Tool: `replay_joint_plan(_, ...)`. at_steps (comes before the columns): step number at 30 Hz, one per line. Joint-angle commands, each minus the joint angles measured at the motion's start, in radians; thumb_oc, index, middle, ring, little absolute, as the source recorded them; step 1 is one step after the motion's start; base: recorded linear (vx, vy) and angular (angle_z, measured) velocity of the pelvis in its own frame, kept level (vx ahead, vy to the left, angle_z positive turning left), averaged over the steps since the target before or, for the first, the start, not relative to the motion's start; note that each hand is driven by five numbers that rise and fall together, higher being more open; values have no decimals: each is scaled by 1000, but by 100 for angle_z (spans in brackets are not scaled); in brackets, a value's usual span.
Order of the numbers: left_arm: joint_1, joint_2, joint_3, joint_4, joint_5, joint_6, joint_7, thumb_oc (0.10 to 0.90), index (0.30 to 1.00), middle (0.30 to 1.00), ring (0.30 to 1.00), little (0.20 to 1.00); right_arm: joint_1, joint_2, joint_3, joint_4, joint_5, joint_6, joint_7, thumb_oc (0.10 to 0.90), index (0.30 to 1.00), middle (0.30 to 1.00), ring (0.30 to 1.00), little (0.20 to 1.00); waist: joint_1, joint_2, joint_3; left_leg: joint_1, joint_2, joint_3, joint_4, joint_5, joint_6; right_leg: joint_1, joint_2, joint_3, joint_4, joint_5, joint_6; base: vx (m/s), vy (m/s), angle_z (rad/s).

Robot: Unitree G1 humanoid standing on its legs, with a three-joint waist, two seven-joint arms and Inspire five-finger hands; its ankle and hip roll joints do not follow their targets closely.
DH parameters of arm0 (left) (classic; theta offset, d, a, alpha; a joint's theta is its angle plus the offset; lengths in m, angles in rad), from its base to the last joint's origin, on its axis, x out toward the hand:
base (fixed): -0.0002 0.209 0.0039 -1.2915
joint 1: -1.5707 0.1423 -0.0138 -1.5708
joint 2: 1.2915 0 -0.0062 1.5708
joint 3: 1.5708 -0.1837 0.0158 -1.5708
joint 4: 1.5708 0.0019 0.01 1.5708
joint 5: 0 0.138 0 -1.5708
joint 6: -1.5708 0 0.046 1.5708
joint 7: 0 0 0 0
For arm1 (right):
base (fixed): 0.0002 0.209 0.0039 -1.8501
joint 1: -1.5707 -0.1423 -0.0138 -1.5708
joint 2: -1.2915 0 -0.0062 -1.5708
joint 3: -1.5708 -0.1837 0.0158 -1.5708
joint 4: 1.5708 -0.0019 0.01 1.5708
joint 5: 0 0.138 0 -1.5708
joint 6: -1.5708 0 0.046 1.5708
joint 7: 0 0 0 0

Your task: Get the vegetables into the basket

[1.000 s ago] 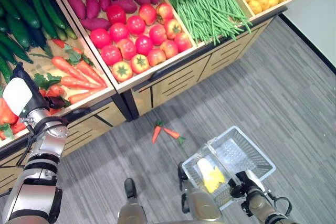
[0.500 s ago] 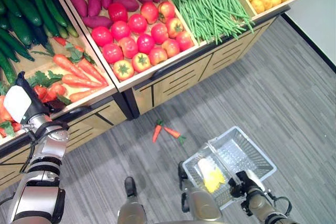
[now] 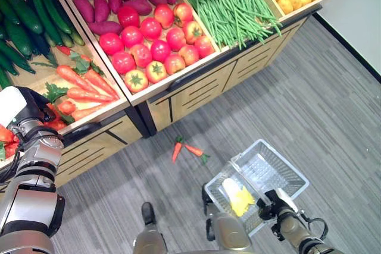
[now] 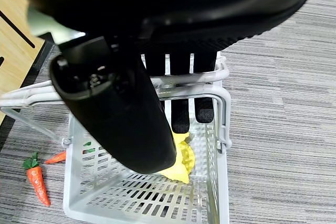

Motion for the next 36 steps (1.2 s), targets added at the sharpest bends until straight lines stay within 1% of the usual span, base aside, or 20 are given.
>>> replay_joint_plan(1, -60, 49, -36, 20, 25, -15, 3, 400, 300, 300, 300, 300, -3, -17, 25, 11, 2, 2, -10, 400, 300, 300, 300, 300, 5, -64, -6, 10, -23, -17, 1, -49, -4, 10, -93, -44, 23, -28, 102, 4, 1, -5)
replay_joint_plan(5, -51, 59, 2, -88, -7, -41, 62, 400, 300, 300, 300, 300, 10, -17, 14, 12, 2, 3, -9, 400, 300, 300, 300, 300, 9, -63, -17, 22, -25, -16, 1, -55, -3, 22, -97, -46, 24, -34, 102, 5, -1, -2)
replay_joint_plan(8, -21, 69, 53, -212, -32, -70, 118, 400, 300, 300, 300, 300, 23, -17, 4, 6, 1, 5, -9, 400, 300, 300, 300, 300, 14, -59, -29, 32, -27, -17, 1, -60, -3, 34, -99, -48, 24, -39, 103, 0, 0, 0)
replay_joint_plan(10, 3, 77, 81, -309, -31, -82, 133, 400, 300, 300, 300, 300, 27, -21, -6, 6, 2, 8, -8, 400, 300, 300, 300, 300, 18, -55, -37, 38, -28, -19, 1, -64, -3, 41, -101, -50, 24, -42, 104, 0, 0, 0)
replay_joint_plan(11, 4, 77, 83, -310, -31, -81, 133, 400, 300, 300, 300, 300, 27, -21, -5, 6, 2, 8, -8, 400, 300, 300, 300, 300, 18, -55, -37, 38, -28, -20, 1, -64, -3, 42, -101, -50, 23, -42, 104, 0, 0, 0)
replay_joint_plan(12, 23, 85, 112, -403, -27, -97, 154, 400, 300, 300, 300, 300, 33, -21, -16, 9, 4, 12, -9, 400, 300, 300, 300, 300, 24, -51, -42, 47, -30, -23, 1, -68, -2, 53, -103, -56, 21, -44, 105, 0, 0, 0)
replay_joint_plan(14, 63, 81, 137, -439, -12, -100, 143, 400, 300, 300, 300, 300, 42, -25, -26, 3, -5, 11, -2, 400, 300, 300, 300, 300, 22, -47, -52, 50, -33, -23, 1, -71, -1, 60, -105, -57, 18, -46, 104, 0, 0, 0)
replay_joint_plan(18, 108, 86, 151, -501, 43, -109, 133, 400, 300, 300, 300, 300, 55, -26, -42, 2, -11, 11, 5, 400, 300, 300, 300, 300, 20, -42, -68, 59, -35, -27, 1, -75, 0, 72, -107, -61, 14, -48, 104, 0, -2, 1)
replay_joint_plan(23, 149, 60, 175, -545, 43, -120, 121, 400, 300, 300, 300, 300, 67, -25, -52, 5, -19, 12, 9, 400, 300, 300, 300, 300, 21, -40, -77, 66, -36, -28, 1, -79, 2, 81, -109, -64, 13, -51, 103, 0, 0, 0)
replay_joint_plan(26, 172, 48, 180, -570, 44, -121, 91, 400, 300, 300, 300, 300, 68, -31, -63, 5, -21, 15, 10, 400, 300, 300, 300, 300, 19, -36, -79, 66, -38, -28, 1, -79, 3, 82, -110, -65, 12, -51, 102, 0, 0, 0)
replay_joint_plan(27, 174, 48, 179, -566, 47, -118, 82, 596, 575, 575, 575, 575, 68, -34, -64, 3, -21, 15, 12, 400, 300, 300, 300, 300, 19, -36, -78, 66, -39, -29, 1, -79, 3, 82, -110, -64, 12, -50, 102, 0, 0, 0)
replay_joint_plan(28, 176, 43, 179, -555, 47, -114, 82, 847, 926, 926, 926, 926, 70, -34, -66, 4, -24, 16, 12, 400, 300, 300, 300, 300, 19, -36, -78, 66, -39, -28, 1, -78, 4, 82, -110, -65, 12, -50, 101, 0, 0, 0)
replay_joint_plan(29, 176, 39, 171, -533, 52, -98, 61, 900, 1000, 1000, 1000, 1000, 69, -36, -68, 8, -27, 19, 15, 400, 300, 300, 300, 300, 18, -34, -78, 66, -39, -26, 1, -78, 4, 83, -110, -67, 11, -49, 101, 0, 0, 0)
replay_joint_plan(31, 176, 49, 155, -501, 72, -75, 21, 900, 1000, 1000, 1000, 1000, 68, -42, -70, 5, -32, 21, 19, 400, 300, 300, 300, 300, 16, -32, -75, 65, -39, -26, 1, -77, 5, 81, -110, -65, 11, -48, 101, 0, 0, 0)
replay_joint_plan(33, 136, 79, 110, -419, 114, -51, -5, 900, 1000, 1000, 1000, 1000, 67, -46, -67, 2, -38, 21, 21, 400, 300, 300, 300, 300, 12, -32, -70, 62, -39, -24, 1, -73, 4, 76, -109, -64, 12, -43, 102, 0, 0, 0)
replay_joint_plan(35, 120, 85, 97, -394, 119, -43, -7, 900, 1000, 1000, 1000, 1000, 65, -46, -67, 3, -38, 20, 20, 400, 300, 300, 300, 300, 12, -32, -68, 60, -39, -24, 1, -73, 4, 75, -108, -63, 12, -43, 102, 0, 0, 0)
replay_joint_plan(36, 97, 97, 74, -353, 131, -34, -12, 900, 1000, 1000, 1000, 1000, 60, -47, -59, 2, -38, 20, 20, 400, 300, 300, 300, 300, 9, -32, -64, 58, -38, -22, 1, -71, 4, 72, -108, -63, 12, -41, 103, 0, 0, 0)
